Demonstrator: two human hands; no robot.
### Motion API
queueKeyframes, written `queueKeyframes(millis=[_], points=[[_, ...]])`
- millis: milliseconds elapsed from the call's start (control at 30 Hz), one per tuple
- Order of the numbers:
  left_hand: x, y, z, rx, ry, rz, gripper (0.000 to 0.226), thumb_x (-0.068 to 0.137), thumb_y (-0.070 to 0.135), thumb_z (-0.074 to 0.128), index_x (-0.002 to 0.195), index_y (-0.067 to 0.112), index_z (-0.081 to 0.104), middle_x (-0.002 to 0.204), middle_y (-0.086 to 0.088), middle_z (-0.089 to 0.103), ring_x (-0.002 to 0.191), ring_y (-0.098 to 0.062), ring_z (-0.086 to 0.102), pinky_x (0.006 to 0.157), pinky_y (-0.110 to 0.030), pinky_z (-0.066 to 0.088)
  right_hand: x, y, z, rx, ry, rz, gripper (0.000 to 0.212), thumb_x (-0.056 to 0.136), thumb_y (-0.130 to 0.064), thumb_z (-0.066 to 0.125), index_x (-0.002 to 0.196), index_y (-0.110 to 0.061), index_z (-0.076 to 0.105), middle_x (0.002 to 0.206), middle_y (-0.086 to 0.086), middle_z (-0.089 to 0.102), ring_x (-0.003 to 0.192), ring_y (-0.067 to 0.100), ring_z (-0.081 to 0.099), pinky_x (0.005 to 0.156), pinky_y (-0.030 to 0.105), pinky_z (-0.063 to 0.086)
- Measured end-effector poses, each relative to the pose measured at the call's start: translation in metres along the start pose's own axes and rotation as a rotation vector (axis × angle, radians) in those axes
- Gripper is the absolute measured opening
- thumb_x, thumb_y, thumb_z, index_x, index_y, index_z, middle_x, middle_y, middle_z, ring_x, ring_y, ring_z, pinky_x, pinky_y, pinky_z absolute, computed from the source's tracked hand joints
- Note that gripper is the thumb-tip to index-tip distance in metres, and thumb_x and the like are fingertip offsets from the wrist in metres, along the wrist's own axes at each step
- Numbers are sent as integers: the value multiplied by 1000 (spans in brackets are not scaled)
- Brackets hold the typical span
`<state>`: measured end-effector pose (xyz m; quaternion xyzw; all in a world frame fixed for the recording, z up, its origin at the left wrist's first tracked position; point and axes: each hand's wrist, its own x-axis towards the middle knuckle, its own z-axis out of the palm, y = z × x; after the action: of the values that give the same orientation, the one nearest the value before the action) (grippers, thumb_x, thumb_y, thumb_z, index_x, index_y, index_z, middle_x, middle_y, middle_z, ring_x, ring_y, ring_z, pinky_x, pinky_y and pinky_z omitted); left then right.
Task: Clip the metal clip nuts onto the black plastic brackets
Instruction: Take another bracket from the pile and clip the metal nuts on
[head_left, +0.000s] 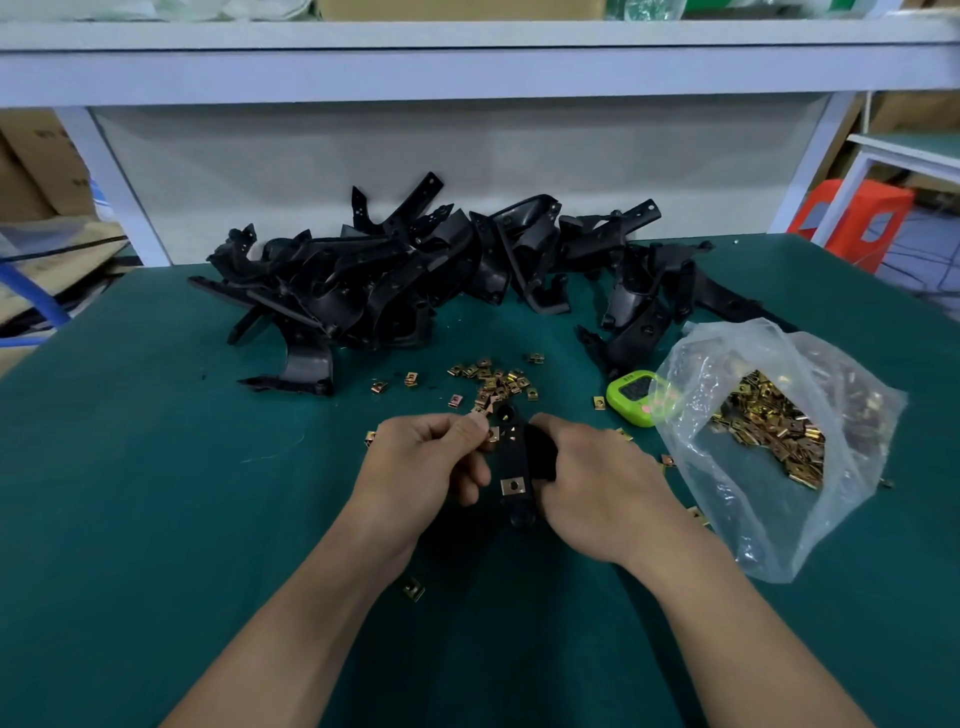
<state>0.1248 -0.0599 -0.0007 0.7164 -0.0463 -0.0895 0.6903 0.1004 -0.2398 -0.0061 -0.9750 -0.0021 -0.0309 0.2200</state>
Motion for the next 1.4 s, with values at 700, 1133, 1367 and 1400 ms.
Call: queueKeyframes(millis=[700, 1133, 1367, 1400], points=[[-11, -4, 19, 442, 49, 151, 25, 94, 33, 69, 71, 25, 73, 45, 5, 58, 37, -5, 46, 41, -18, 35, -4, -3, -1, -55, 79, -18, 25, 85, -23, 59, 98, -32, 39, 72, -7, 51, 66, 28, 49, 57, 38, 34], [-17, -8, 32, 990, 336, 416, 38, 93, 60, 43, 76, 29, 56, 49, 10, 45, 49, -16, 49, 50, -30, 32, -8, -8, 4, -78, 263, 32, 27, 86, -22, 60, 95, -33, 36, 66, -11, 46, 51, 14, 36, 46, 30, 21], [-15, -12, 31, 1004, 343, 566, 31, 81, 51, 76, 85, 21, 68, 70, 6, 68, 66, -18, 61, 62, -27, 34, -17, -18, 8, -109, 400, 94, 27, 82, -19, 60, 100, -33, 46, 69, -11, 47, 54, 19, 40, 49, 31, 25], [-15, -13, 32, 949, 326, 553, 29, 84, 49, 75, 90, 21, 69, 76, 6, 71, 70, -19, 63, 64, -29, 36, -19, -21, 7, -113, 436, 87, 27, 83, -19, 62, 102, -33, 49, 72, -10, 53, 55, 20, 45, 51, 31, 28]])
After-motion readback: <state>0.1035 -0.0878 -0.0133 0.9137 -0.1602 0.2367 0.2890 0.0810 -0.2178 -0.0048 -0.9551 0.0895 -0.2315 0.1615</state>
